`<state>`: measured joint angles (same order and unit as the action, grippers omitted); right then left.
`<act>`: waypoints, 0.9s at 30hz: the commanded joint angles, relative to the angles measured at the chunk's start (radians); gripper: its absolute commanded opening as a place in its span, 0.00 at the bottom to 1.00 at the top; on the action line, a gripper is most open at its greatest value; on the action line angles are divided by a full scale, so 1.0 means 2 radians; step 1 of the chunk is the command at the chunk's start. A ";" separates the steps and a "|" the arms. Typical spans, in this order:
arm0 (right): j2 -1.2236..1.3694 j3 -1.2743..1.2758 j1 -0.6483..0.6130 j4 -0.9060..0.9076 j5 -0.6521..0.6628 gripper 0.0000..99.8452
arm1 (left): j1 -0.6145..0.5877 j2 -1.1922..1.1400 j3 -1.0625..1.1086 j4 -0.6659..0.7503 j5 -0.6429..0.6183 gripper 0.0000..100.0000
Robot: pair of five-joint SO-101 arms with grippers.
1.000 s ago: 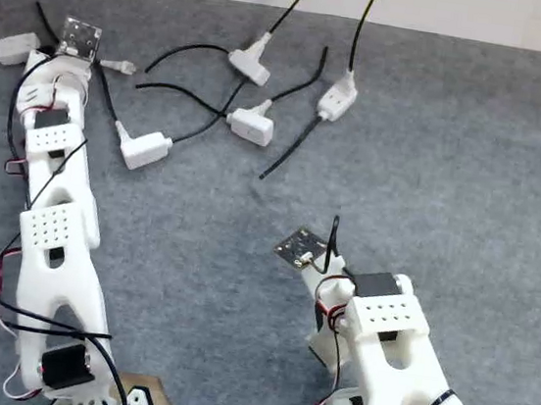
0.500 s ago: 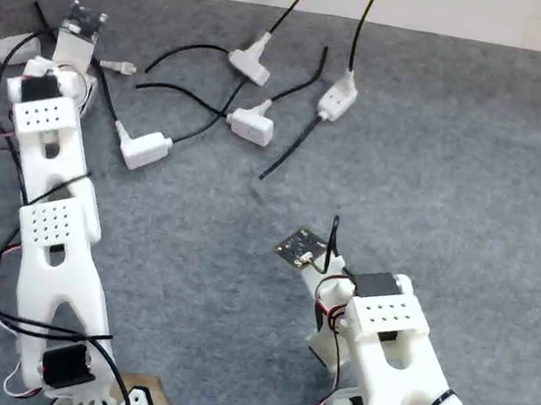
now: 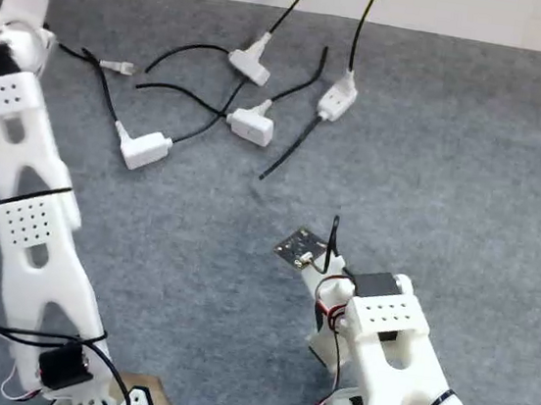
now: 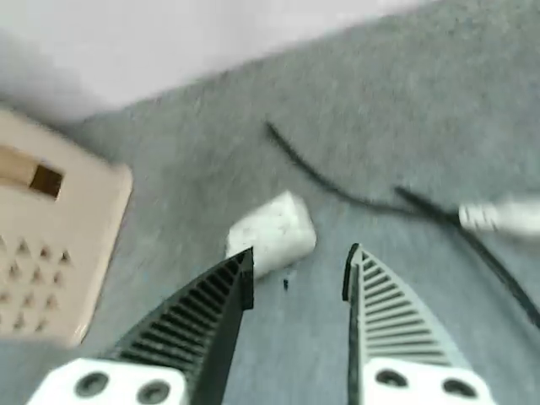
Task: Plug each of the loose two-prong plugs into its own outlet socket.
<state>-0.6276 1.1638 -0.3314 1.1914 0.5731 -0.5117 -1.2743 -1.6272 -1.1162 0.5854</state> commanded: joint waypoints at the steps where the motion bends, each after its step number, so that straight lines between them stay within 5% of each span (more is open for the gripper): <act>1: -0.010 -0.011 -0.003 0.005 0.008 0.55 | 0.003 -0.046 -0.012 0.120 -0.005 0.19; 7: -0.010 -0.011 -0.003 0.005 0.008 0.55 | 0.043 -0.191 -0.011 0.311 0.079 0.19; 12: -0.010 -0.011 -0.003 0.005 0.008 0.55 | 0.086 -0.253 -0.011 0.358 0.090 0.19; 19: -0.010 -0.011 -0.003 0.005 0.008 0.55 | 0.105 -0.252 -0.016 0.213 0.090 0.19; 27: -0.010 -0.011 -0.020 0.005 0.009 0.55 | 0.055 -0.160 -0.016 0.016 0.091 0.19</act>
<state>-0.6276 1.1638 -0.3345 1.1930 0.5792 -0.3798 -1.6640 -1.6625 -0.9444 0.7587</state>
